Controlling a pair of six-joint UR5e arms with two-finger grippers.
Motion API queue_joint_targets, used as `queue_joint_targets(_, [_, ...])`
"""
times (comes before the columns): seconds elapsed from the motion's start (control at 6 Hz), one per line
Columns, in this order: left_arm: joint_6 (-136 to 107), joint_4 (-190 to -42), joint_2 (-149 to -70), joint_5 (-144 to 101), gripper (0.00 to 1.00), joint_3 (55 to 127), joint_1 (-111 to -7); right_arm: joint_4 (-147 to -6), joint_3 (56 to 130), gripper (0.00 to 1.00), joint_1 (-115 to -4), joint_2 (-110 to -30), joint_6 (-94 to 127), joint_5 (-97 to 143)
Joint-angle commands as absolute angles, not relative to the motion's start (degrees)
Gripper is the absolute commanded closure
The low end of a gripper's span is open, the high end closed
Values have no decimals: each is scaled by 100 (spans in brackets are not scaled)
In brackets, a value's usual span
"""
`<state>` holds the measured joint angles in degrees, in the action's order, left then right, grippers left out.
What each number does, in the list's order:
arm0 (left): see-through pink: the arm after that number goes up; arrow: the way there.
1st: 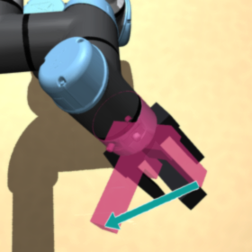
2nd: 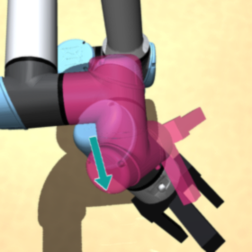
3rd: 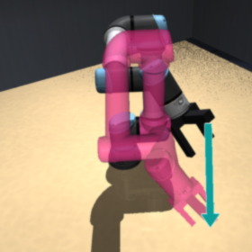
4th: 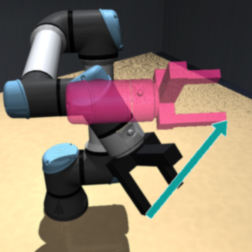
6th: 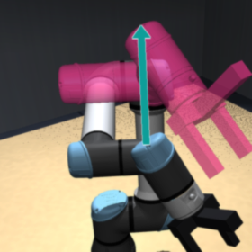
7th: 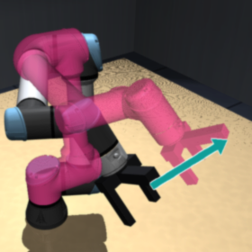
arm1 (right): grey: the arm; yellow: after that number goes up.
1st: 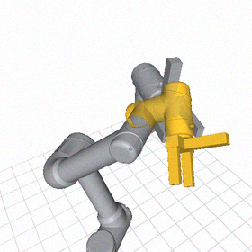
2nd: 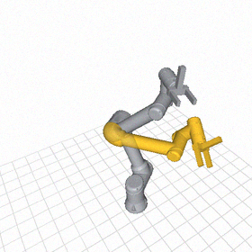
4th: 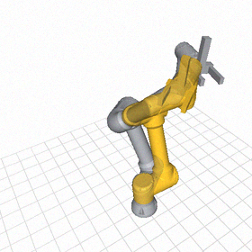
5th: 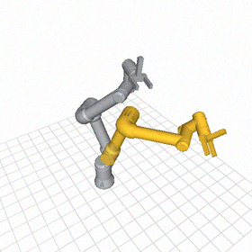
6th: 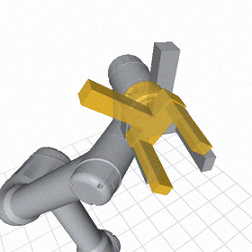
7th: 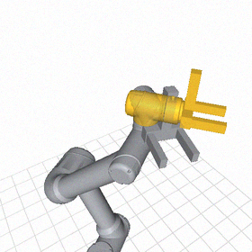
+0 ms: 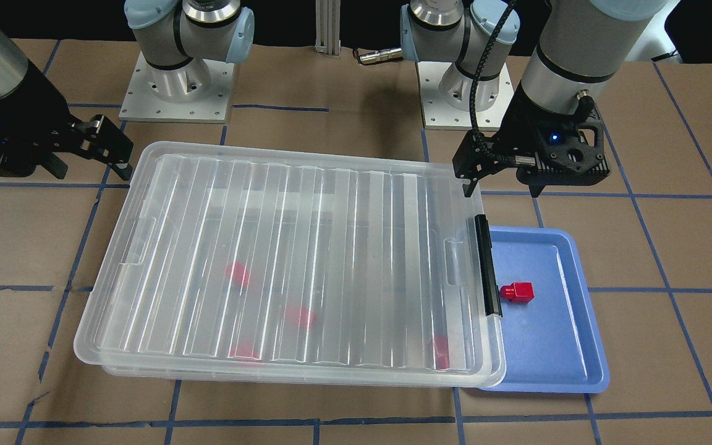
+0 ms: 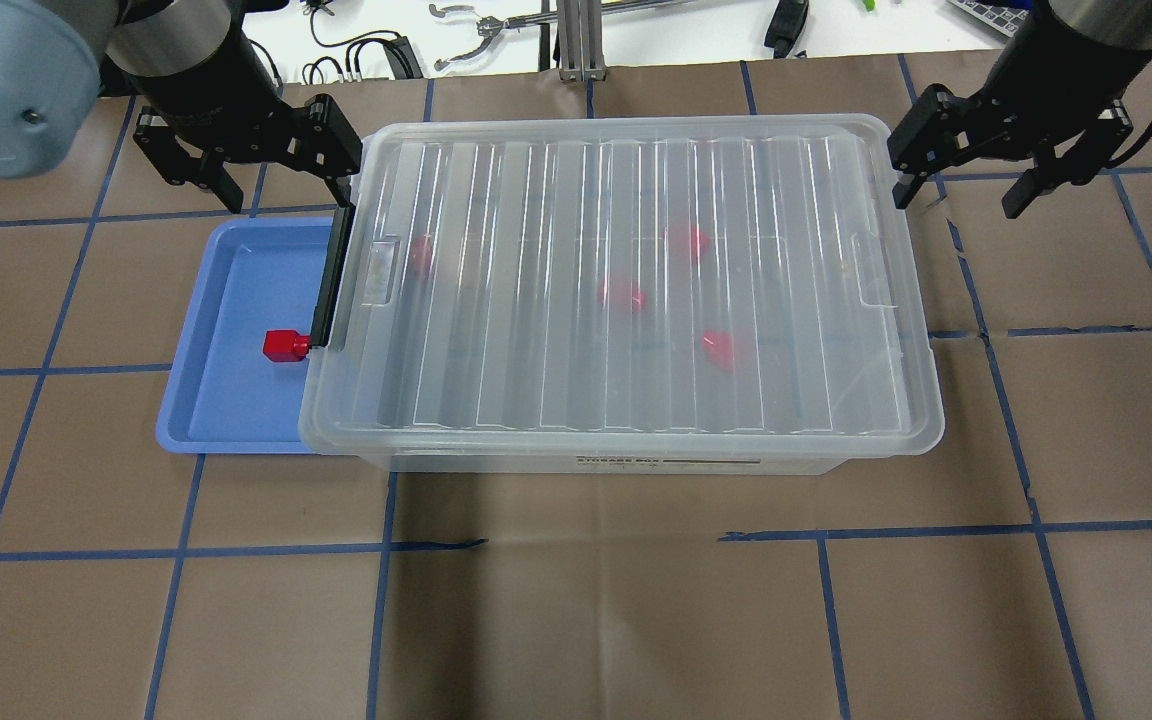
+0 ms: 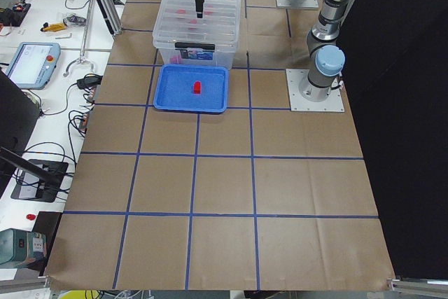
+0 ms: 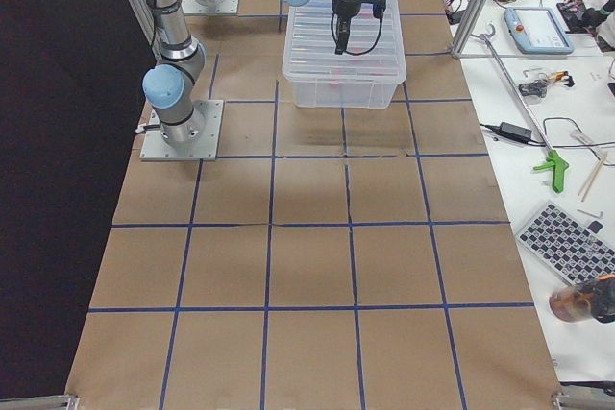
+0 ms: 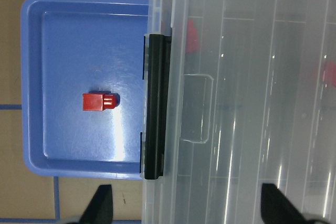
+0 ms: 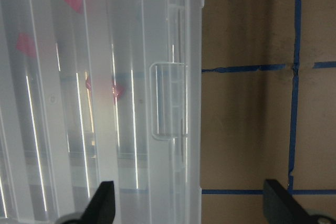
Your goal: Place red block in blue tray from box
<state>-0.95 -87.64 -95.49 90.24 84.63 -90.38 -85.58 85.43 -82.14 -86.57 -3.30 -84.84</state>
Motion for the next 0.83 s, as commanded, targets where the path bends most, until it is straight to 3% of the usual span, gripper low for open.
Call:
queue_joint_targets(0.0, [-88,-8763,-9597,9061,1,8490,-9035,-8395,8193,0,-8708,-8544,209,-8657])
queue_joint_targets(0.67, [-97,-8763,-9598,9009,1,8411,-9035,-8455,8165,0,-9123,-8499,642,-8930])
